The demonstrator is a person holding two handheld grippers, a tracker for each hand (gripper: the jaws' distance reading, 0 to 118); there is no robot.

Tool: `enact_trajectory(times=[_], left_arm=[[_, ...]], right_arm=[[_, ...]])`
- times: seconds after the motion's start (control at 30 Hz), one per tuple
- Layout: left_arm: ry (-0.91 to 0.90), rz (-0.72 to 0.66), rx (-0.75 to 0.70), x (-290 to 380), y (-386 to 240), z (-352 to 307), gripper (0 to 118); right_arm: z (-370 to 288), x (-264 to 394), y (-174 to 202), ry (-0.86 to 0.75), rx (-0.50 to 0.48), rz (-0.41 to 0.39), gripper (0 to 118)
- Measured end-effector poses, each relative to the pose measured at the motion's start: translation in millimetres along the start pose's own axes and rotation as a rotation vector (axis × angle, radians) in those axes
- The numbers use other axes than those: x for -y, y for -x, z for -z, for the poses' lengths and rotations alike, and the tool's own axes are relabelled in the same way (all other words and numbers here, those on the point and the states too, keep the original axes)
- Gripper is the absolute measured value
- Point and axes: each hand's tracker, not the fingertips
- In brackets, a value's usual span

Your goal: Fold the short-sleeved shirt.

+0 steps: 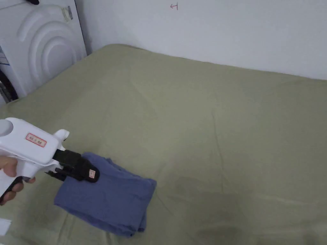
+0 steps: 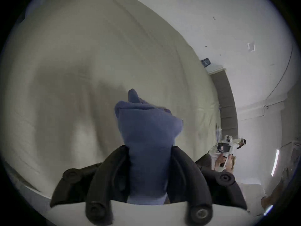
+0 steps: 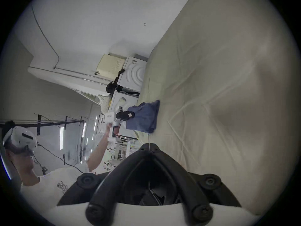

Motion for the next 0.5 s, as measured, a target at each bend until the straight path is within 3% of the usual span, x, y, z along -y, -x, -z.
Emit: enact_trajectory(times=[0.1,0.13,0.17,0.2,0.23,0.27,0.5], left_arm=[[0.01,-0.005,-0.103,-24,11,-13,32],[0.007,-0.001,-0.114,-30,15,-14,39],[-0.005,-0.004,-0.126,-35,16,-16,57],[-0.027,-0.002,-0.127,-36,17,-20,86],[-0.042,-0.012,-0.119,-38,17,-23,106],[-0.077,-0.021,-0.128,-39,17,-27,115],[-0.307,-0.033,-0.205,2,1,-62,116]], right_arm=[[8,0,-2,0.014,0.025,0.001,1],[11,0,-2,0.023,0.038,-0.002,1],[14,2,0,0.029,0.052,-0.008,1],[17,2,1,0.035,0.059,-0.009,1],[18,2,1,0.042,0.062,-0.01,1],[17,2,2,0.049,0.065,-0.018,1],[4,5,8,0.039,0.032,-0.053,1]])
